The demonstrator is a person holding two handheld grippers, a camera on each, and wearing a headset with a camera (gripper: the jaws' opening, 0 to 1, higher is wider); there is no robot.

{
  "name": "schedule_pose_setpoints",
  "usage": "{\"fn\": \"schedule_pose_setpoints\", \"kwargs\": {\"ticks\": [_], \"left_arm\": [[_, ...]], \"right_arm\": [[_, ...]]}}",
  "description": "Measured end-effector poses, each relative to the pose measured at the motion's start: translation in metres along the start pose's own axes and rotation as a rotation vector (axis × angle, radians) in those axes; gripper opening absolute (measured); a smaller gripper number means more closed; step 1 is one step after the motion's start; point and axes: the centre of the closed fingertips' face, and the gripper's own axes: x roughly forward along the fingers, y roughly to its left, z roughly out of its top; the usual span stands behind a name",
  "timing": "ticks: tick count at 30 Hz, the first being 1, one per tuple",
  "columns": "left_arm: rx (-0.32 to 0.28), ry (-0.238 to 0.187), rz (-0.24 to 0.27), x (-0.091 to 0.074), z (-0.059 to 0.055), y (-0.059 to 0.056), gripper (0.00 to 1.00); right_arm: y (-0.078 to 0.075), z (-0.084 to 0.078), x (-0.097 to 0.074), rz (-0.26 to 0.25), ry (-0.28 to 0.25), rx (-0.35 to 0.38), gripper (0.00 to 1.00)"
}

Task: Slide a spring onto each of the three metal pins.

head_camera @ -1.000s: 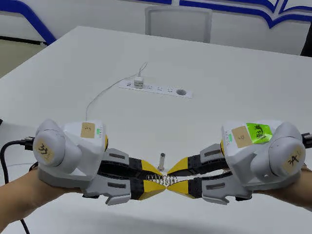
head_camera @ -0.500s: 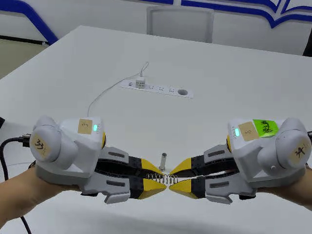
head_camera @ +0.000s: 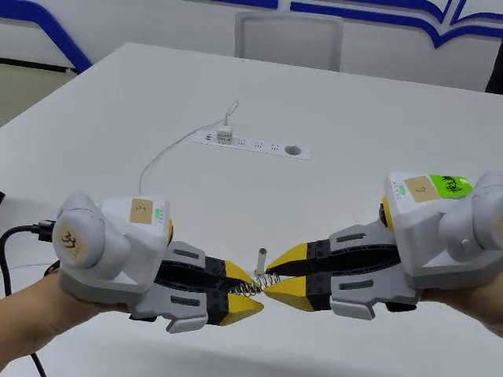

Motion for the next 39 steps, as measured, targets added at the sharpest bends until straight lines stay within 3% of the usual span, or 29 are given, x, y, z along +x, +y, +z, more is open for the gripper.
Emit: {"fn": "schedule_pose_setpoints", "kwargs": {"ticks": [9, 18, 27, 29, 35, 39], "left_arm": [[-0.012, -0.005, 0.007, -0.002, 0.0, 0.001, 0.1], [-0.031, -0.031, 0.008, -0.001, 0.005, 0.001, 0.1], [-0.043, -0.049, 0.012, 0.0, 0.01, 0.003, 0.1], [-0.082, -0.055, -0.004, 0.0, 0.01, 0.002, 0.11], [-0.101, -0.061, 0.044, -0.003, 0.01, 0.012, 0.13], [-0.121, -0.075, 0.099, -0.008, 0.01, 0.022, 0.25]], "right_arm": [[0.0, 0.011, 0.003, 0.004, -0.051, 0.052, 0.11], [-0.004, 0.014, 0.001, 0.011, -0.112, 0.171, 0.11], [-0.005, 0.019, 0.002, -0.008, -0.128, 0.16, 0.11], [-0.004, 0.021, 0.002, -0.006, -0.131, 0.158, 0.11], [-0.008, 0.026, 0.006, -0.023, -0.125, 0.127, 0.11], [-0.01, 0.03, 0.006, -0.024, -0.134, 0.124, 0.11]]}}
